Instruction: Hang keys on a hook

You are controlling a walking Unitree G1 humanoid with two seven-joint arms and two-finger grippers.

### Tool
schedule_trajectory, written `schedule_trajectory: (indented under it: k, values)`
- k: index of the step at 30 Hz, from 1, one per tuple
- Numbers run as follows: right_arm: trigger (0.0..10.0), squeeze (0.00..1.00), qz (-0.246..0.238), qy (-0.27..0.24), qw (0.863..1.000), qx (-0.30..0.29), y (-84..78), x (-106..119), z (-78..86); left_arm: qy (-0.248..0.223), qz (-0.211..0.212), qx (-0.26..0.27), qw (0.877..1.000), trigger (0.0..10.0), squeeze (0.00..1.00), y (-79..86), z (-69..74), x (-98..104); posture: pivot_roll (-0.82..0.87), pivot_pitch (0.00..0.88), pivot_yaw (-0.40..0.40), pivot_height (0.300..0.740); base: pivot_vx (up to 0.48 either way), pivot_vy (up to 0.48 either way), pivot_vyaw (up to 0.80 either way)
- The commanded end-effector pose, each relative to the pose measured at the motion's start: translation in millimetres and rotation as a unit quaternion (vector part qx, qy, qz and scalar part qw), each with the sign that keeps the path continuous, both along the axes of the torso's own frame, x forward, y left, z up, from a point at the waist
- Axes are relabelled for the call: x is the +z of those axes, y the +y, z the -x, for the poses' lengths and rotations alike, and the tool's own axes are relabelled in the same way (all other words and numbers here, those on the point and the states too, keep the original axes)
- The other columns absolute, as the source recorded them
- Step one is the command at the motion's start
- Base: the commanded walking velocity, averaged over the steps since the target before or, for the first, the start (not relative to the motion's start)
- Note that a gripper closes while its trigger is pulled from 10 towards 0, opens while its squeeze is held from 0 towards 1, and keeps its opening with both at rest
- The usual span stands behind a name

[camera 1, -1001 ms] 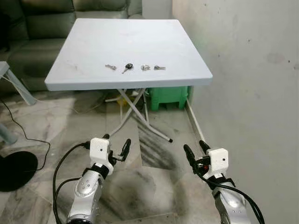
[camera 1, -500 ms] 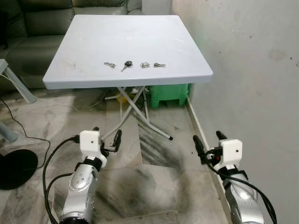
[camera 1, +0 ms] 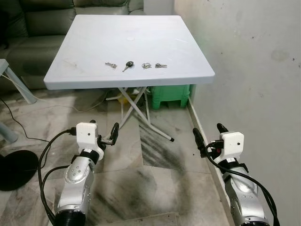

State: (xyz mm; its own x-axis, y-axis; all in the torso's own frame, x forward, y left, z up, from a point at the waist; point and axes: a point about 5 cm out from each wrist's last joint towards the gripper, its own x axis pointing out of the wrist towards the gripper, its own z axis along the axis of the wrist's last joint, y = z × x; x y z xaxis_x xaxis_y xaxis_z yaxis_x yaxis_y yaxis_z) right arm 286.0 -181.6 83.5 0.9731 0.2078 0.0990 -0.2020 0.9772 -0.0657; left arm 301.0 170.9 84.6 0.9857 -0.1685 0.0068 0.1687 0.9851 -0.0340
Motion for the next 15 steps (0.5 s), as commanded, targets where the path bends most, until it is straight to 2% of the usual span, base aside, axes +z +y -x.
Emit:
schedule_trajectory:
  k: [1, 15]
  values:
    - [10.0, 0.0, 0.003, 0.006, 1.0, 0.002, 0.7, -0.9, -0.2, -0.001, -0.011, -0.011, 1.0, 10.0, 0.0, -1.1, -3.8, 3.6, -0.03, 0.045, -0.007, 0.74, 0.36, 0.0, 0.0]
    - [10.0, 0.0, 0.009, 0.002, 1.0, 0.01, -0.8, 2.1, -2.3, -0.009, -0.018, -0.032, 0.999, 10.0, 0.0, -7.9, -9.3, 8.0, -0.04, 0.031, -0.007, 0.74, 0.373, 0.0, 0.0]
